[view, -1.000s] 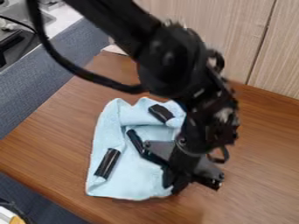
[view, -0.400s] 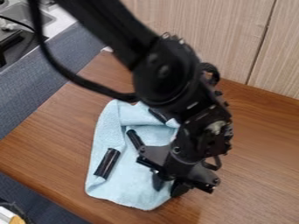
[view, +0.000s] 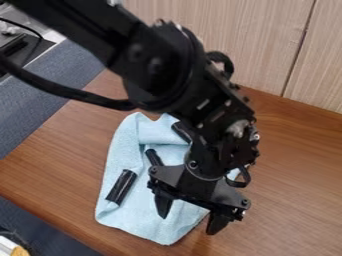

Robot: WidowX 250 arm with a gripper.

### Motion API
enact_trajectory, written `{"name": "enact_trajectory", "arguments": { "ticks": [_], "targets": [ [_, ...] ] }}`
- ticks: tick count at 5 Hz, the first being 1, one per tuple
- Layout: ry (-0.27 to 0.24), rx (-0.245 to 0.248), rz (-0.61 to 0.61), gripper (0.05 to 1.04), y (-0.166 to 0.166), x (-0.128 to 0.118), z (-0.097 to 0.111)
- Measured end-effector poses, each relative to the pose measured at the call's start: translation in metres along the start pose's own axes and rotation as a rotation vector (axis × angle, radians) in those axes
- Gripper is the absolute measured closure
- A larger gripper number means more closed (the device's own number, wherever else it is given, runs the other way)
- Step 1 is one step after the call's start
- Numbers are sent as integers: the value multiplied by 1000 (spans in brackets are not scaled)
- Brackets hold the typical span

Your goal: Unfold the cloth from bottom left to bottom right

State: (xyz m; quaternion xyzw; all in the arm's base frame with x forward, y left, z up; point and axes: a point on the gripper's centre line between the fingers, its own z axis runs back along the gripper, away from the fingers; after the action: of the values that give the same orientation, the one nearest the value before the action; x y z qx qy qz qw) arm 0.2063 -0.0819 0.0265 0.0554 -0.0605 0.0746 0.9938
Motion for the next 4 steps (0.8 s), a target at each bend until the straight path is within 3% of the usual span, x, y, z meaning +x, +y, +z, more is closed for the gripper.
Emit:
{"name": "enact_trajectory", "arguments": {
  "ticks": [2, 4],
  "targets": [
    [-70, -63, 48, 83, 13, 8, 40],
    [-74, -67, 48, 83, 13, 9, 41]
  ]
}}
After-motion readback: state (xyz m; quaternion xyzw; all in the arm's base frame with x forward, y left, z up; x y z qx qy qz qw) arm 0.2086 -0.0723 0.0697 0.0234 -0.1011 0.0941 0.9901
